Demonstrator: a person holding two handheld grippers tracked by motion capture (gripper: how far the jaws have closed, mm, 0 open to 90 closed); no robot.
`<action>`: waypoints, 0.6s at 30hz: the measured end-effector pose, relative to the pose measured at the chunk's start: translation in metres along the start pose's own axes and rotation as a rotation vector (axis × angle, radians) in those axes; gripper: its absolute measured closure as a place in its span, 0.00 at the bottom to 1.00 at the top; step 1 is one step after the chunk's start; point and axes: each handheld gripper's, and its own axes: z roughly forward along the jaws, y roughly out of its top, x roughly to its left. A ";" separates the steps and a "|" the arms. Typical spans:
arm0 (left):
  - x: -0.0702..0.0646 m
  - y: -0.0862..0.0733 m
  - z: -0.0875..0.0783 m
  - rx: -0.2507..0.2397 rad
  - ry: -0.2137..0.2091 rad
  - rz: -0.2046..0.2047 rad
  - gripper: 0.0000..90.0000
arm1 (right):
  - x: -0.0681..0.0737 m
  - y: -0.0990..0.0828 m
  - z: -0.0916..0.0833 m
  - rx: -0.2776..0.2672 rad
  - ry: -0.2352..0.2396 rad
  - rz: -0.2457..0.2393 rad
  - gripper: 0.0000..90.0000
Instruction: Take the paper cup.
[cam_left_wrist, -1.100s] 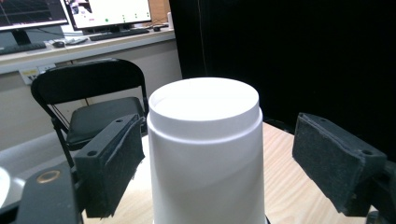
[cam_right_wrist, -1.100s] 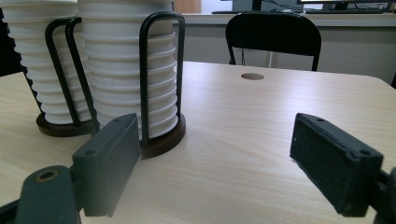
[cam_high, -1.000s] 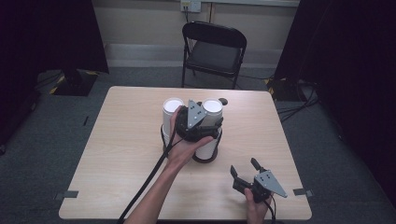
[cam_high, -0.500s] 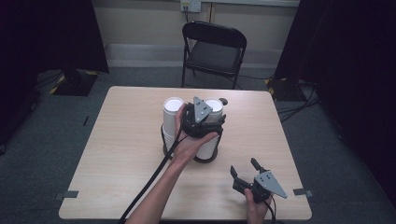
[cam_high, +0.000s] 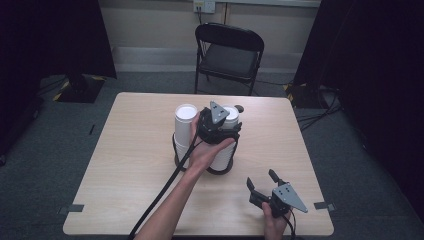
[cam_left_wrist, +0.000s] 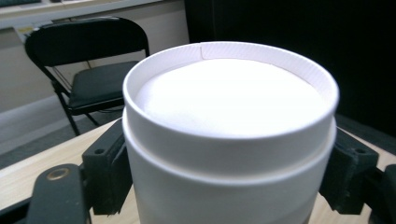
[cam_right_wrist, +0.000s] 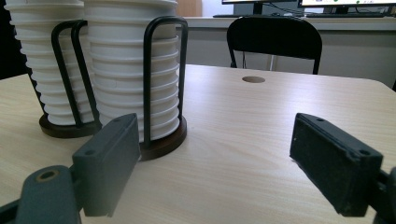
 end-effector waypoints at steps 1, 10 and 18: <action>0.000 0.000 0.000 0.005 0.002 0.004 0.22 | 0.000 0.000 0.000 0.000 0.000 0.000 0.17; 0.000 0.003 -0.001 0.016 0.002 -0.019 0.23 | 0.000 0.000 0.000 0.001 0.001 -0.001 0.17; 0.000 0.008 -0.006 -0.048 -0.006 -0.023 0.23 | 0.000 0.000 0.000 -0.001 0.006 -0.001 0.17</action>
